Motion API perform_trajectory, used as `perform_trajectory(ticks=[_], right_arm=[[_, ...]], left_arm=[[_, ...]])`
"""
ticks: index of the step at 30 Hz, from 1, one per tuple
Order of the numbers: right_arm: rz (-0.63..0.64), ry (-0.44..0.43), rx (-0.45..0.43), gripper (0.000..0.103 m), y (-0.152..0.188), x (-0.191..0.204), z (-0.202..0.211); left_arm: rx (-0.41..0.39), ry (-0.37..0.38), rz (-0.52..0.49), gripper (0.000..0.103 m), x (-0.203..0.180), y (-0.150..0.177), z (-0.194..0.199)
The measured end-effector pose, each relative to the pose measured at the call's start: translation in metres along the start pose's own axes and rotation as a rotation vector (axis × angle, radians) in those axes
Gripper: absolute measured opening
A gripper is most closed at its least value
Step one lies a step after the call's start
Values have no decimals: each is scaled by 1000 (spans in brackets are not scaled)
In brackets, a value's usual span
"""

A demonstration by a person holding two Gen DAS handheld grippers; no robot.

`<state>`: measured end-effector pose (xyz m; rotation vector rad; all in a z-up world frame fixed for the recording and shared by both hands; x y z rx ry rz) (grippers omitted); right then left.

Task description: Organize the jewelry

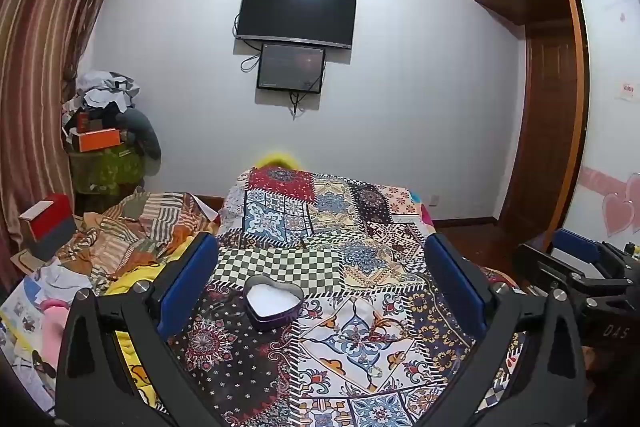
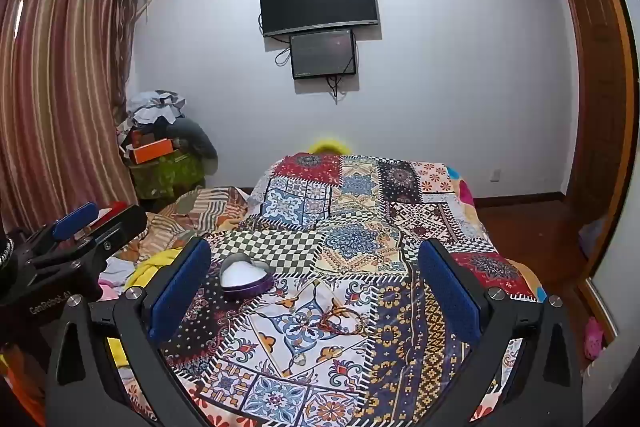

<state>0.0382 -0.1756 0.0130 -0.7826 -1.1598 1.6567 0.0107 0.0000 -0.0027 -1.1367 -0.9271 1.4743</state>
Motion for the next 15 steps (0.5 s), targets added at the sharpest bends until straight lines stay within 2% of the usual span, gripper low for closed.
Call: perform_trajectory(ticks=[15], right_arm=[[-2,-4,1,103,1,-1,-2]], left_arm=[[-11,6,4,103,6,3,-3]])
Point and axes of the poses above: each gripper's, at about its wrist camera, not at the fingertips, and z roughly against the way its jaws point, x to its left, y to its underside, the point moved 1 cm from there along -z, roughly the way its jaws point, and after that the axes turned 5 degrees about z, right-handed, at the moved point
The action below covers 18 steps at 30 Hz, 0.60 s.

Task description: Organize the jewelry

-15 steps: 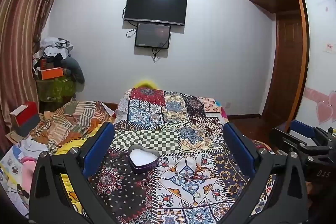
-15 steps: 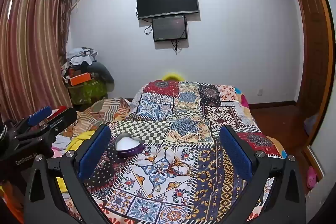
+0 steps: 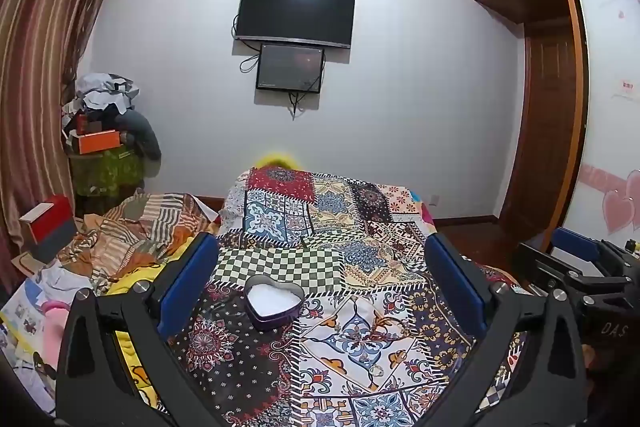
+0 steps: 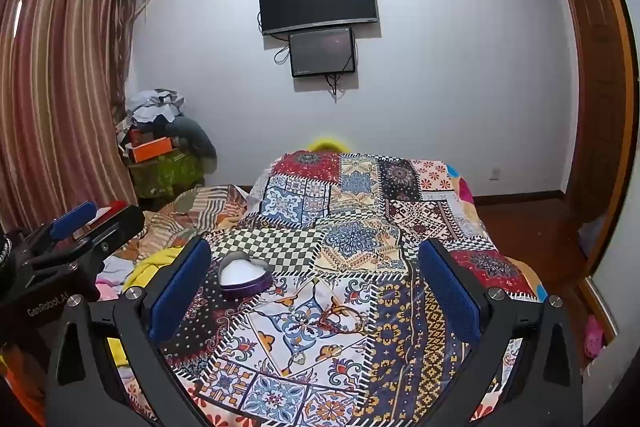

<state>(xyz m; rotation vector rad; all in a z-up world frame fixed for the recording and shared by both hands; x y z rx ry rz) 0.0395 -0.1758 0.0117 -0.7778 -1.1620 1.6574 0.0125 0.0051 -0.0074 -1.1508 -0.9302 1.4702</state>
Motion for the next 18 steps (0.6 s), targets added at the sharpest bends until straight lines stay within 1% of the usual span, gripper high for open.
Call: perform_trajectory(ticks=[1,18], right_arm=[[0,0,0,103,0,0,0],[2,2,4,103,0,0,-1]], left_arm=[[-1,2,-6,103,-4,-1,4],[0,3,-11,103,-4,-1,5]])
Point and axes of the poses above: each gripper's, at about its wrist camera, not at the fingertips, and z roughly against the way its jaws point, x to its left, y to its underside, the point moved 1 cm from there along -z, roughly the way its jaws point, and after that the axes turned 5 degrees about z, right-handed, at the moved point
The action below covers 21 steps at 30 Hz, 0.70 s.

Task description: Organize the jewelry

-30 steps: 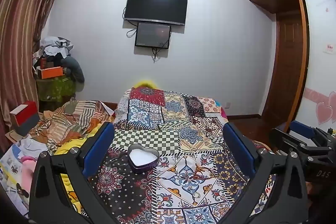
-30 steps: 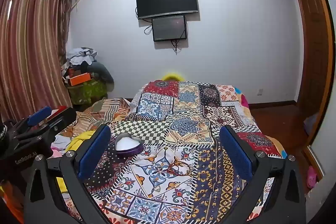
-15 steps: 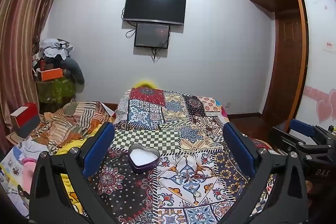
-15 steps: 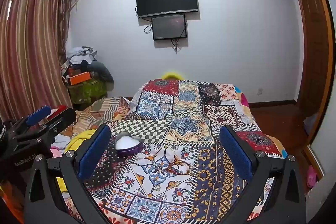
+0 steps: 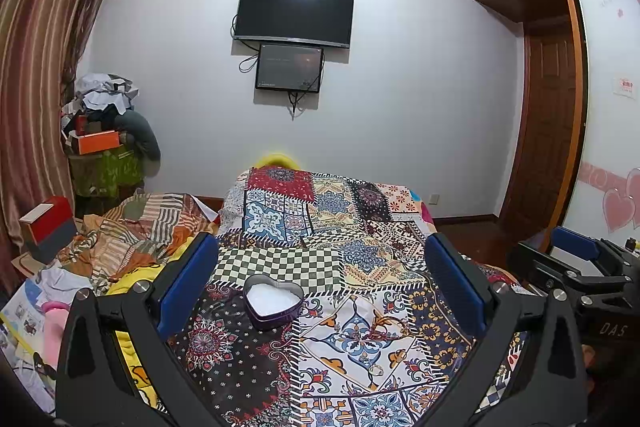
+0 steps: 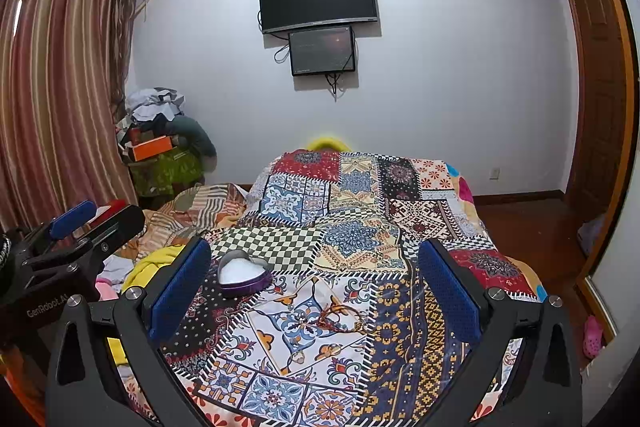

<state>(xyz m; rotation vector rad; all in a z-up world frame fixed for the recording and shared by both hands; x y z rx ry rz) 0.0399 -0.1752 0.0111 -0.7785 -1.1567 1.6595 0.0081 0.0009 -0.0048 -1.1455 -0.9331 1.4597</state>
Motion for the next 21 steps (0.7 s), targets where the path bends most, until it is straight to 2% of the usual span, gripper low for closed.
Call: perform_trajectory(ticks=[21], right_arm=[[0,0,4,103,2,-1,-3]], left_arm=[[-1,-2,-9,103,-4,-2,2]])
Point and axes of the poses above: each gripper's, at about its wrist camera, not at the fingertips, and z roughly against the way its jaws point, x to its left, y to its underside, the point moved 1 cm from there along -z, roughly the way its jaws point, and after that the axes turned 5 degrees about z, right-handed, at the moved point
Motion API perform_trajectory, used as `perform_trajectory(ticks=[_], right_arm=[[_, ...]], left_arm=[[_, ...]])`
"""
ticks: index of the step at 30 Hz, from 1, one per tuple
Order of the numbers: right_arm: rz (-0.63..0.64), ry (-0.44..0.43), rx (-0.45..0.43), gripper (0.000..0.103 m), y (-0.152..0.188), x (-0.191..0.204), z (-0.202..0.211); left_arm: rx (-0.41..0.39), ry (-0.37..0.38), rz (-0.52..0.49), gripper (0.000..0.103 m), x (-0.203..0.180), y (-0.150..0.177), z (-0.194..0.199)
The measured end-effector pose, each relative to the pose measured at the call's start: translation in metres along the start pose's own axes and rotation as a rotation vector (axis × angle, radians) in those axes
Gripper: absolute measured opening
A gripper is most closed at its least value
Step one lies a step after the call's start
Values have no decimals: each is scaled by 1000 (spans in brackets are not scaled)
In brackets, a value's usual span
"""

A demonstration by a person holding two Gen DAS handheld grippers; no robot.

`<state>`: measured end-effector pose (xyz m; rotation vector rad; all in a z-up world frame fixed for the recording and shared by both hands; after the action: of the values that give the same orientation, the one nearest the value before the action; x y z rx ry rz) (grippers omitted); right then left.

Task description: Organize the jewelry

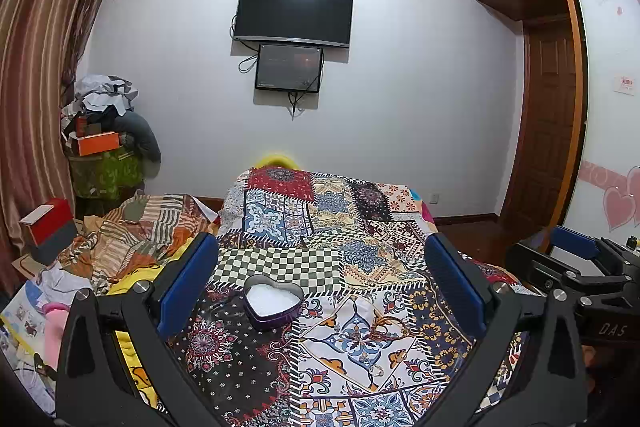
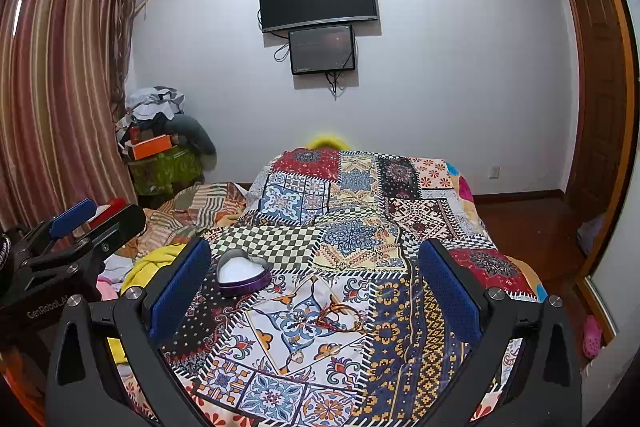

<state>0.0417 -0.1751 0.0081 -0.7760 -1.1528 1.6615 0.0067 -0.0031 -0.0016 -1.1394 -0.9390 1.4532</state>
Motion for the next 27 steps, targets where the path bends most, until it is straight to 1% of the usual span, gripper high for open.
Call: perform_trajectory(ticks=[15,19,25,27], right_arm=[[0,1,1,103,-4,1,3],[-2,2,4,103,2,-1,-2],[-1,1,5,103,1,0,-3],[-2,2,7,103,3,-2,1]], left_arm=[[0,1,0,103,0,0,0],[0,0,1,103,0,0,0],[4,-1,3,103,1,1,-1],[6,-2,4,103,1,1,-1]])
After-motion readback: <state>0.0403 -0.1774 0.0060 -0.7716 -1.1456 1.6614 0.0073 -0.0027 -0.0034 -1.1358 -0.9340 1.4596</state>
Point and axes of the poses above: each gripper's, at about its wrist camera, not at the fingertips, and z roughly against the way its jaws point, x to its left, y to its underside, the point moved 1 cm from there along -z, roughly the way its jaws point, and after that the axes turned 5 degrees about z, right-handed, at the moved point
